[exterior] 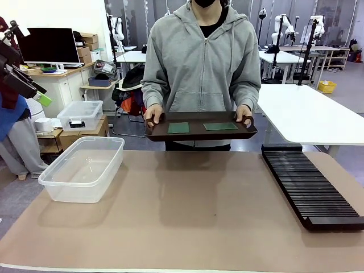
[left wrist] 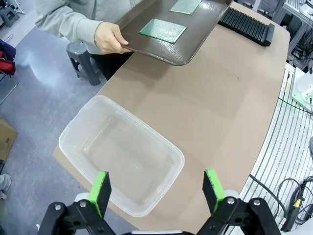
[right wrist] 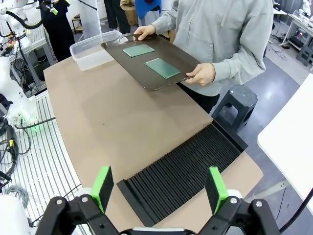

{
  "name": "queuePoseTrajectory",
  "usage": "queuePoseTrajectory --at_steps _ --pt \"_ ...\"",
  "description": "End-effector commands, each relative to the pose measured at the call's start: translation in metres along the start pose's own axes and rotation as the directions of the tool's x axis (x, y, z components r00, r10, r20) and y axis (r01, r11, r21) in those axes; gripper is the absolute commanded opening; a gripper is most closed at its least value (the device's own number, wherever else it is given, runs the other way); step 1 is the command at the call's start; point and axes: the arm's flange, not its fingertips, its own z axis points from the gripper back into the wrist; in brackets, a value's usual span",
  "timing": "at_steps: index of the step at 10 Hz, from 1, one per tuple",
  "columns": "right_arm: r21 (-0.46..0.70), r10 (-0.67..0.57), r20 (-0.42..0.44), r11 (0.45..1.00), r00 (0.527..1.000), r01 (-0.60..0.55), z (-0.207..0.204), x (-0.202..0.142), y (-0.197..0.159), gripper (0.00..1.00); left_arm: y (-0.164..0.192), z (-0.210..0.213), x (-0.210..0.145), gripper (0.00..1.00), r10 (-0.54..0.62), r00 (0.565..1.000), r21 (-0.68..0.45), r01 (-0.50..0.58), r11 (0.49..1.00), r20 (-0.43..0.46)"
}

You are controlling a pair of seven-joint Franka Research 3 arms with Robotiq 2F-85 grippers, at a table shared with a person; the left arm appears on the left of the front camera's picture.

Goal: Sort PCBs into racks and boxes based on the side picked up.
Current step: Pick up the Blank PCB handed by the Human.

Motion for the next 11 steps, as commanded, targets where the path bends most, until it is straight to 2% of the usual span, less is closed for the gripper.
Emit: queuePoseTrajectory --at_steps 1,7,9,11 --pt "0.001 0.002 0.001 1.0 1.0 -0.002 0.0 -0.001 0.0 1.0 0.002 -0.001 0.001 1.0 -0.003 1.0 -0.009 0.003 1.0 -0.005" --pt "0.001 0.002 0.001 1.0 1.0 -0.002 0.0 -0.001 0.0 1.0 0.0 -0.001 0.001 1.0 -0.001 1.0 -0.002 0.001 1.0 -0.001" --pt "0.001 0.002 0.001 1.0 1.0 -0.002 0.0 -0.001 0.0 1.0 0.009 0.023 -0.005 1.0 0.011 0.997 -0.015 -0.01 1.0 0.076" --pt "0.001 0.002 0.001 1.0 1.0 -0.002 0.0 -0.001 0.0 1.0 0.015 0.033 -0.009 1.0 0.019 0.995 0.017 -0.021 1.0 0.096"
